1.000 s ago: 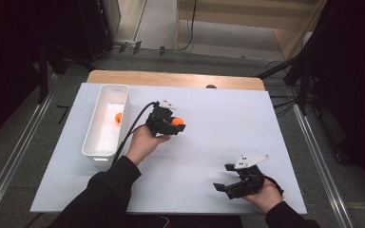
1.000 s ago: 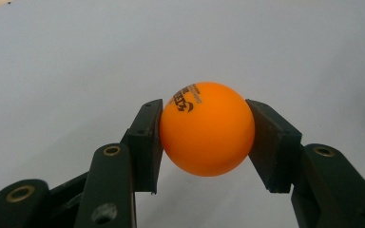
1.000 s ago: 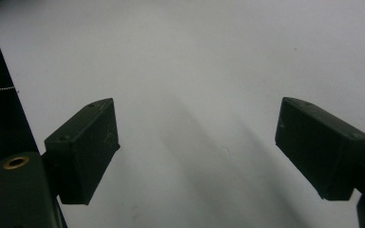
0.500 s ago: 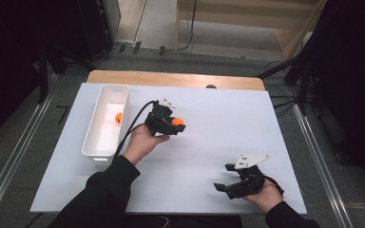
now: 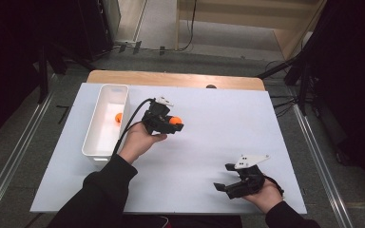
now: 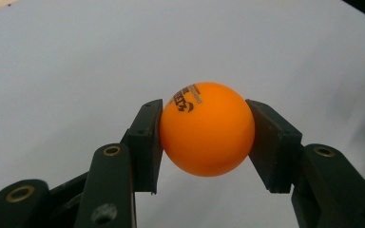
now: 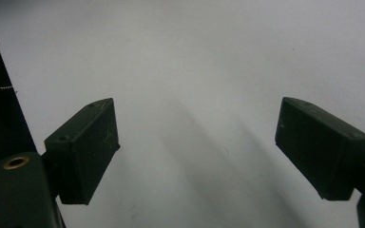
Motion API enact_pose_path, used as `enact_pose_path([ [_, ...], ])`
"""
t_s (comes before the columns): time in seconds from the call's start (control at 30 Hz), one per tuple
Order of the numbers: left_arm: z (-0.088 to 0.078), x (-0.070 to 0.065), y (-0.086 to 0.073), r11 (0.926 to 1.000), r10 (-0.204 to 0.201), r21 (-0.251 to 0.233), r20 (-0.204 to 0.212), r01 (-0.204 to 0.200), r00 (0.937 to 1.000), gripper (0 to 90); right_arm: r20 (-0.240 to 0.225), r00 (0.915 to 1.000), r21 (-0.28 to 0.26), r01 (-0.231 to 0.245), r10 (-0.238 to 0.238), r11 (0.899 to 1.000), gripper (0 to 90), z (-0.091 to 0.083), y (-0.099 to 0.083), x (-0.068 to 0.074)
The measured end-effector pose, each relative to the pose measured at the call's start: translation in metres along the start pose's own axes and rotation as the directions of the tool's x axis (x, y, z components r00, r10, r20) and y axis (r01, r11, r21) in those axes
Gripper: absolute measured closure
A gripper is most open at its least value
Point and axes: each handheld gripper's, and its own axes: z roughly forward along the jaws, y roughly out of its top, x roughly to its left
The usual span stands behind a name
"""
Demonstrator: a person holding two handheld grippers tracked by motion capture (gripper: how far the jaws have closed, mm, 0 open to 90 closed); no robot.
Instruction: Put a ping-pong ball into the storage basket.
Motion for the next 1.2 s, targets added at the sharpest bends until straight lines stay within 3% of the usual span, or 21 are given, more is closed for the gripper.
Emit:
enact_pose_path([
  [1.2, -0.032, 0.01, 0.008, 0.9998, -0.005, 0.018, -0.005, 0.005, 1.0, 50.5, 0.0, 1.0, -0.003, 0.005, -0.005, 1.0, 13.1, -0.001, 0.0, 0.001],
])
